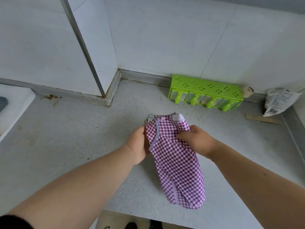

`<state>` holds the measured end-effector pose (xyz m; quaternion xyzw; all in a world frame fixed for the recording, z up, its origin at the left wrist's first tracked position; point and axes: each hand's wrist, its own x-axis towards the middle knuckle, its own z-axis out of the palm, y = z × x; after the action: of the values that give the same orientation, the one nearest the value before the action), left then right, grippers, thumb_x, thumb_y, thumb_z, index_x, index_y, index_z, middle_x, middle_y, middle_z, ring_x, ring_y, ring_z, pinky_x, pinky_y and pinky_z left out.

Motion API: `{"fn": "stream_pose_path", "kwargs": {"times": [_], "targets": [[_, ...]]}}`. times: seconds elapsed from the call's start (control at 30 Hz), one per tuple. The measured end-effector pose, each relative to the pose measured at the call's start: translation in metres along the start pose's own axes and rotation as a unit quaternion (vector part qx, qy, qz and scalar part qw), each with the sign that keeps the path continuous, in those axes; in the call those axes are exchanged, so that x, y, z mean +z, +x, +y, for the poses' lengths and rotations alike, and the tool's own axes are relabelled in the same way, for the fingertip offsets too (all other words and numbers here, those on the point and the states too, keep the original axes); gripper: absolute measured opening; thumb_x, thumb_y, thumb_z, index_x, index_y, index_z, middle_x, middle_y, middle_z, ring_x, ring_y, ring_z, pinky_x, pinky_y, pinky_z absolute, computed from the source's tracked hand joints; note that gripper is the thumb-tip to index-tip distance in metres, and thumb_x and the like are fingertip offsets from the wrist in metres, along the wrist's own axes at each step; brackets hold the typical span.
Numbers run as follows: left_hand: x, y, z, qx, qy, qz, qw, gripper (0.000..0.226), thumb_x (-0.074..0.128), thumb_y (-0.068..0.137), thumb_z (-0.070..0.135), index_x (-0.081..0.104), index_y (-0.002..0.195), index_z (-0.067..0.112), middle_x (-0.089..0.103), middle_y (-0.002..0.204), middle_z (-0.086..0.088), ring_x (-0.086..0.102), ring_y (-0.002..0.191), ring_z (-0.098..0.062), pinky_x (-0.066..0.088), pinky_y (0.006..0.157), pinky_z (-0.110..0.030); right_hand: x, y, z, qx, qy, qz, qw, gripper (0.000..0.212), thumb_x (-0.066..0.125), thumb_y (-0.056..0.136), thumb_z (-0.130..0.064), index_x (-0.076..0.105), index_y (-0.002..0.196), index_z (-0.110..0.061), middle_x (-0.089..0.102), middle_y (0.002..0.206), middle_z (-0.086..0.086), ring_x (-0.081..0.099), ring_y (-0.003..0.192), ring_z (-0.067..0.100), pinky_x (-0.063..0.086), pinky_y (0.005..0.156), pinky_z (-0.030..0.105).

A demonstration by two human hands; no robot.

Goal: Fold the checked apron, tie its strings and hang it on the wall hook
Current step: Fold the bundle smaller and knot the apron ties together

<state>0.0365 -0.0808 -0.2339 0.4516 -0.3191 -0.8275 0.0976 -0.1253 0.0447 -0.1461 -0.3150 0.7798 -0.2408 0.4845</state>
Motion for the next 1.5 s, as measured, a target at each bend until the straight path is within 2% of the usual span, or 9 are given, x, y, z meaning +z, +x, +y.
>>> {"fn": "stream_pose_path", "kwargs": {"times": [0.17,0.5,0.9,0.97,1.03,1.17,1.23,1.37,1.5], "targets": [[0.002,0.002,-0.007,0.014,-0.02,0.048,0.999,0.041,0.042,0.112,0.03,0.067,0.131,0.004,0.078,0.117,-0.014,0.073,0.098,-0.027,0.058,0.08,-0.038,0.002,0.004,0.019,0.04,0.21,0.055,0.975,0.007,0.057,0.1,-0.023,0.06,0.102,-0.018,0.074,0.103,0.005,0.071,0.098,0.024,0.053,0.089,0.036],[-0.009,-0.016,-0.025,0.143,0.264,0.085,0.95,0.022,0.059,0.107,0.035,0.079,0.114,0.028,0.081,0.097,0.011,0.076,0.09,-0.012,0.061,0.089,-0.032,0.016,0.04,0.075,0.136,0.348,0.127,0.919,0.042,0.051,0.103,-0.023,0.05,0.143,-0.009,0.068,0.128,0.013,0.068,0.113,0.032,0.05,0.108,0.05],[0.007,-0.01,-0.005,0.183,0.382,0.036,0.905,0.039,0.043,0.111,0.038,0.068,0.089,0.018,0.073,0.109,0.006,0.064,0.103,-0.009,0.049,0.088,-0.026,0.031,0.061,0.086,0.22,0.173,0.094,0.955,0.048,0.044,0.104,-0.047,0.058,0.135,-0.013,0.07,0.12,0.009,0.069,0.105,0.029,0.057,0.095,0.044],[0.009,-0.007,-0.005,0.296,0.469,-0.014,0.832,0.04,0.044,0.11,0.035,0.064,0.085,0.011,0.067,0.093,0.002,0.062,0.094,-0.016,0.052,0.09,-0.035,0.033,0.067,0.083,0.228,0.136,0.096,0.959,0.051,0.043,0.104,-0.046,0.06,0.134,-0.009,0.071,0.121,0.012,0.068,0.101,0.026,0.058,0.078,0.036],[0.008,0.0,-0.009,0.432,0.595,-0.049,0.676,0.037,0.046,0.107,0.033,0.054,0.074,0.017,0.058,0.083,0.009,0.052,0.084,-0.011,0.049,0.091,-0.035,0.035,0.07,0.08,0.233,0.105,0.102,0.961,0.051,0.041,0.103,-0.042,0.061,0.133,-0.006,0.072,0.117,0.014,0.068,0.093,0.025,0.052,0.063,0.031],[0.002,0.006,-0.005,0.503,0.684,-0.121,0.514,0.038,0.047,0.103,0.035,0.075,0.085,0.016,0.074,0.097,0.007,0.06,0.098,-0.012,0.043,0.099,-0.036,0.035,0.075,0.08,0.234,0.068,0.116,0.963,0.05,0.041,0.103,-0.038,0.06,0.134,-0.004,0.07,0.116,0.015,0.068,0.102,0.029,0.058,0.095,0.042],[0.005,0.007,-0.003,0.442,0.69,-0.109,0.563,0.044,0.04,0.106,0.041,0.075,0.092,0.02,0.076,0.104,0.007,0.066,0.105,-0.015,0.048,0.104,-0.04,0.034,0.075,0.08,0.233,0.048,0.116,0.964,0.048,0.04,0.103,-0.037,0.06,0.133,-0.005,0.07,0.113,0.013,0.068,0.101,0.028,0.058,0.095,0.04],[0.013,0.021,0.018,0.117,0.308,0.115,0.937,0.034,0.043,0.094,0.045,0.065,0.084,0.022,0.067,0.111,0.006,0.063,0.112,-0.023,0.044,0.083,-0.031,0.034,0.077,0.083,0.232,0.022,0.108,0.966,0.047,0.04,0.102,-0.042,0.064,0.122,-0.007,0.071,0.102,0.009,0.07,0.091,0.024,0.06,0.091,0.04],[0.011,0.026,0.02,0.132,0.299,0.054,0.944,0.035,0.04,0.109,0.024,0.06,0.081,0.018,0.066,0.133,0.011,0.057,0.122,-0.006,0.031,0.105,-0.028,0.033,0.077,0.083,0.229,0.024,0.109,0.967,0.046,0.039,0.102,-0.042,0.063,0.123,-0.008,0.07,0.102,0.009,0.069,0.092,0.024,0.06,0.092,0.04]]}}
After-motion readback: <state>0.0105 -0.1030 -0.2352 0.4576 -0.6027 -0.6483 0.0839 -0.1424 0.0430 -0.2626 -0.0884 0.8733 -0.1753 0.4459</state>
